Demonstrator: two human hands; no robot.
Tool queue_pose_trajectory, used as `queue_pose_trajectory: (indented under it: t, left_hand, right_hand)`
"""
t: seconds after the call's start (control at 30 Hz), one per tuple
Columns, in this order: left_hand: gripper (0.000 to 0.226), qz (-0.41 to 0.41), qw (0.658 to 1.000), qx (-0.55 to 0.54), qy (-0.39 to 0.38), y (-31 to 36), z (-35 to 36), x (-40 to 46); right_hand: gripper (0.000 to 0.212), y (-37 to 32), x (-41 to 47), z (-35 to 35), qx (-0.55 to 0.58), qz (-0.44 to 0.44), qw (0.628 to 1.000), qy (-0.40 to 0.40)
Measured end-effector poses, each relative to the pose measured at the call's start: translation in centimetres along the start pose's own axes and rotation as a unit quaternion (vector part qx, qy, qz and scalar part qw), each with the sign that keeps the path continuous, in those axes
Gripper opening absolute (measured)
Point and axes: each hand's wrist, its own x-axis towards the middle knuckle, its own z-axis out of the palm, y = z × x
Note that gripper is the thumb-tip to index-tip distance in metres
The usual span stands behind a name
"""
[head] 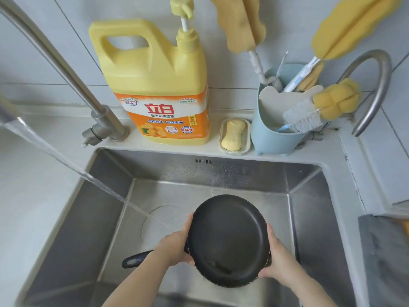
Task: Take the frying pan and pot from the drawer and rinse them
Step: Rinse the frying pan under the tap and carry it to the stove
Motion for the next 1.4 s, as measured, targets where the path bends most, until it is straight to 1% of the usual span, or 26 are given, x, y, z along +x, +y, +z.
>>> queue_pose_trajectory:
  t: [0.07,0.13,0.17,0.23,0.27,0.33,0.4,0.43,0.47,0.53,0.6,0.67,0.73,0.87,0.9,0.93,0.97,1.03,1.1,1.13,1.17,1.23,1.27,1.3,1.33,1.4]
  left_hand:
    - [0.129,-0.023,0.997,0.060,0.036,1.0,-0.5,-0.9]
    - [0.100,-0.053,0.990,0.108,0.077,1.6,-1.4,-2.0]
    - [0.081,-0.080,0.989,0.085,0.095,1.5,-1.9,-2.9]
    - [0.053,-0.134,0.974,-0.071,0.167,0.5,-3.3,-5.1]
    - [0.042,-0.154,0.951,-0.151,0.221,-0.4,-4.2,-6.5]
    - [0.026,-0.169,0.881,-0.248,0.366,-2.0,-6.8,-9.2]
    - [0.028,-0.175,0.795,-0.296,0.500,-2.9,-10.9,-12.0]
    - [0.034,-0.165,0.767,-0.313,0.535,-3.2,-13.2,-12.8]
    - [0.040,-0.152,0.753,-0.329,0.549,-3.2,-15.4,-13.4]
    - [0.044,-0.122,0.735,-0.398,0.535,-2.8,-19.5,-13.3]
    - [0.032,-0.091,0.691,-0.510,0.503,-0.7,-22.9,-12.6]
    - [0.036,-0.068,0.641,-0.584,0.492,1.4,-25.1,-11.9]
    - [0.048,-0.058,0.620,-0.610,0.491,3.0,-26.2,-11.2]
    - [0.031,-0.074,0.599,-0.618,0.504,4.4,-26.8,-9.8]
    - [0.031,-0.076,0.597,-0.618,0.506,4.8,-26.7,-9.7]
    - [0.036,-0.083,0.607,-0.601,0.513,4.4,-26.5,-9.4]
    - [0.043,-0.092,0.632,-0.568,0.519,4.1,-26.0,-9.3]
    - [0.043,-0.089,0.707,-0.459,0.530,2.7,-23.6,-9.6]
    - [0.044,-0.057,0.754,-0.430,0.494,1.5,-19.4,-9.8]
    - [0.051,-0.049,0.788,-0.419,0.449,1.0,-16.8,-9.4]
    - [0.061,-0.047,0.837,-0.386,0.385,0.6,-14.2,-8.7]
    - [0.086,-0.062,0.946,-0.243,0.204,0.4,-8.9,-7.0]
    - [0.099,-0.066,0.977,-0.167,0.116,0.3,-6.7,-6.0]
    - [0.110,-0.057,0.991,-0.106,0.052,0.6,-4.7,-5.3]
    - [0.119,-0.043,0.997,-0.059,0.016,0.7,-3.1,-4.5]
    - [0.132,-0.017,1.000,0.025,0.006,0.7,-1.3,-3.3]
  right_hand:
    - [0.146,0.2,0.0,0.0,0.004,-0.004,1.000,-0.002]
    - [0.144,0.4,0.1,0.0,0.011,-0.005,1.000,-0.006]
    - [0.144,0.6,0.2,0.0,0.015,-0.005,1.000,-0.007]
    - [0.144,0.8,0.4,0.0,0.015,-0.005,1.000,-0.011]
    - [0.143,0.5,0.4,-0.1,0.010,-0.006,1.000,-0.013]
    - [0.139,-0.1,0.3,-0.4,-0.002,-0.004,1.000,-0.016]
    - [0.135,-0.4,0.3,-0.5,-0.011,-0.001,1.000,-0.014]
    - [0.136,-0.5,0.3,-0.5,-0.013,0.001,1.000,-0.011]
    - [0.141,-0.7,0.1,-0.6,-0.019,0.002,1.000,-0.011]
    - [0.144,-1.0,-0.1,-0.6,-0.043,0.003,0.999,-0.010]
    - [0.141,-1.3,-0.2,-0.8,-0.039,0.004,0.999,-0.008]
    - [0.140,-1.2,-0.1,-0.8,-0.040,0.012,0.999,-0.015]
    - [0.143,-0.9,0.0,-0.8,-0.045,0.019,0.999,-0.018]
    - [0.141,-0.8,0.1,-0.6,-0.051,0.026,0.998,-0.015]
    - [0.142,-0.7,0.0,-0.5,-0.055,0.028,0.998,-0.016]
    - [0.143,-0.8,-0.1,-0.6,-0.058,0.031,0.998,-0.017]
    - [0.143,-0.8,-0.1,-0.6,-0.056,0.033,0.998,-0.017]
    - [0.143,-0.9,-0.2,-0.8,-0.054,0.031,0.998,-0.022]
    - [0.140,-0.9,-0.2,-1.0,-0.050,0.021,0.998,-0.024]
    - [0.141,-0.8,-0.1,-1.2,-0.044,0.021,0.998,-0.026]
    - [0.142,-0.7,0.0,-1.3,-0.040,0.024,0.999,-0.028]
    - [0.146,-0.6,0.0,-1.3,-0.035,0.026,0.999,-0.033]
    - [0.146,-0.5,0.1,-1.3,-0.031,0.024,0.999,-0.033]
    - [0.147,-0.5,0.1,-1.3,-0.024,0.023,0.999,-0.032]
    - [0.147,-0.5,0.1,-1.3,-0.017,0.022,0.999,-0.032]
    - [0.148,-0.6,0.1,-1.4,-0.010,0.021,0.999,-0.039]
